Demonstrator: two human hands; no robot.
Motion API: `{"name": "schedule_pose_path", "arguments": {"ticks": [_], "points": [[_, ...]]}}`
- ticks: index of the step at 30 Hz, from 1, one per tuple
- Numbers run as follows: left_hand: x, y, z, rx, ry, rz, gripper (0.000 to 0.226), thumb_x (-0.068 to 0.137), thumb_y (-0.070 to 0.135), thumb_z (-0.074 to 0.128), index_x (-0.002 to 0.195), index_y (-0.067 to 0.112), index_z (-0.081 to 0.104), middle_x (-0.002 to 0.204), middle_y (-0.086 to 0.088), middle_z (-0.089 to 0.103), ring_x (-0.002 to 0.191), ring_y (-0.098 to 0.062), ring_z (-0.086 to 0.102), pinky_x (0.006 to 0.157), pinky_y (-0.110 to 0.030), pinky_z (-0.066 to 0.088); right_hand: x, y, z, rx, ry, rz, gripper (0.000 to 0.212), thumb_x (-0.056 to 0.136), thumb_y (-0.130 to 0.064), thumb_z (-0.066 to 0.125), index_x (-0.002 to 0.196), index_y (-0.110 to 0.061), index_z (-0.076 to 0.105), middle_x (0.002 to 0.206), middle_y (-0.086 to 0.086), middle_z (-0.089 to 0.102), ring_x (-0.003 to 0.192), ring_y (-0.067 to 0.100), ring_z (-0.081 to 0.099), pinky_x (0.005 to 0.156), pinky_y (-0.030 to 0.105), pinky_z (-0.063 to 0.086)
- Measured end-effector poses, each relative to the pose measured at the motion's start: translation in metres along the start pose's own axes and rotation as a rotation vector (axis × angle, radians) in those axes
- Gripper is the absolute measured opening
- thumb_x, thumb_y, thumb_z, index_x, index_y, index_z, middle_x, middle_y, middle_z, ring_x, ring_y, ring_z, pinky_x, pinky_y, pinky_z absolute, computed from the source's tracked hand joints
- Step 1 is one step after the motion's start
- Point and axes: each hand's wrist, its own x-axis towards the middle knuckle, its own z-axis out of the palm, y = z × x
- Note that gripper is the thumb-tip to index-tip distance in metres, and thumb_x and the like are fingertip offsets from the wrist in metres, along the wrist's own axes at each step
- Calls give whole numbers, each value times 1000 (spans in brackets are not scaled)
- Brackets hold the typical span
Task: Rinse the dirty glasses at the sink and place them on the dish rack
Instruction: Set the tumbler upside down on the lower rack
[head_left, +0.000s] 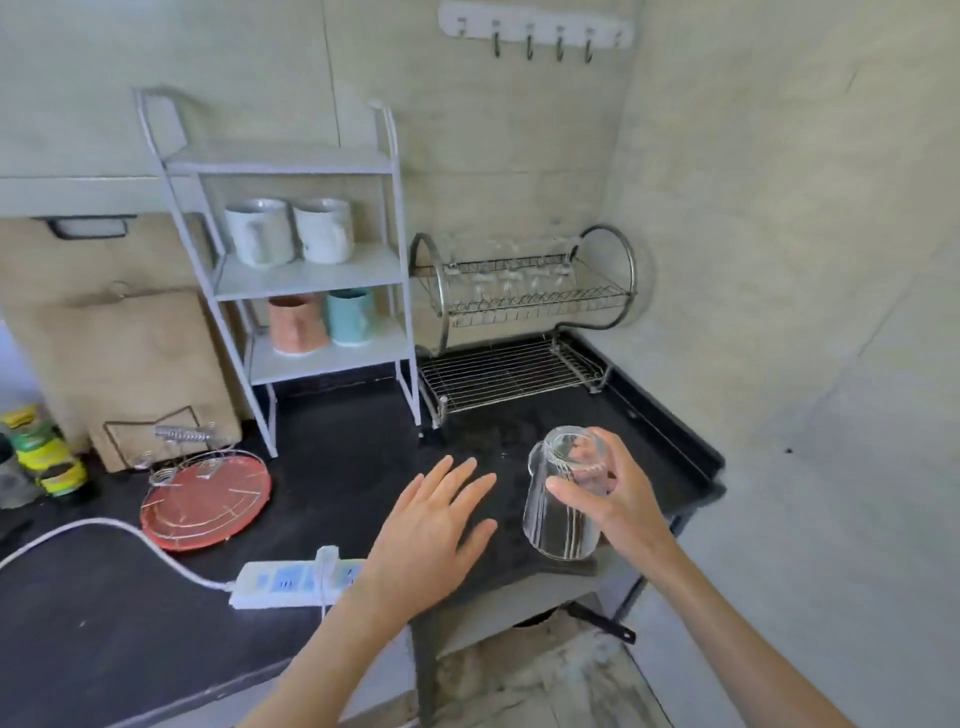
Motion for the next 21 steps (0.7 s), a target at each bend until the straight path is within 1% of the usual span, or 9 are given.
{"name": "schedule_pose_path", "arguments": {"ticks": [4,7,8,11,13,15,16,19,21], "points": [[59,-7,15,-9,-39,34,60,88,51,22,136,25,47,142,0,46,136,-26,37,108,-40,23,47,23,-17,8,33,57,50,62,-36,76,104,-41,51,102,-19,64,97,-5,60,80,14,45],[96,-20,24,67,-60,17,51,89,46,30,129,25,54,135,-1,54,129,-27,46,103,-41,29,88,43,-22,-8,0,92,52,69,-32,80,111,-39,50,108,-18,62,102,2,58,88,20,46],[108,-25,25,61,-81,-8,49,91,45,31,132,26,51,139,-2,50,132,-26,42,105,-40,24,105,51,-22,-18,-8,99,54,71,-31,80,115,-37,49,110,-18,60,105,4,57,91,24,47],[148,-44,32,23,-44,-61,50,98,41,37,145,28,28,155,2,17,145,-22,7,110,-32,-4,160,76,-16,-74,-40,108,72,61,-52,77,124,-35,46,120,-12,56,112,9,53,97,32,46],[174,-59,36,51,12,-100,54,96,37,44,146,26,26,156,-1,14,145,-24,5,114,-36,0,203,95,-7,-94,-89,108,81,56,-59,74,127,-34,45,121,-9,55,113,9,52,96,31,46],[201,-70,38,26,48,-195,59,93,32,52,146,21,27,155,-7,18,144,-27,10,116,-46,15,248,111,3,-101,-178,108,79,64,-49,79,131,-30,43,123,-6,53,114,12,51,95,29,45],[214,-75,36,6,56,-249,63,93,30,53,147,20,22,156,-6,15,144,-26,8,116,-46,17,269,116,9,-108,-223,103,77,67,-43,80,133,-28,42,124,-4,51,115,13,50,95,29,45],[250,-88,35,-18,116,-334,73,95,30,47,145,25,-7,153,5,-9,141,-13,-11,116,-32,2,326,131,28,-154,-336,95,77,70,-36,80,135,-27,39,122,-4,47,113,14,48,99,34,43],[269,-96,34,-32,158,-363,74,97,31,44,140,27,-17,148,12,-18,138,-6,-18,113,-24,-6,360,140,44,-176,-406,79,78,70,-38,79,136,-29,37,121,-5,47,114,15,48,101,38,42]]}}
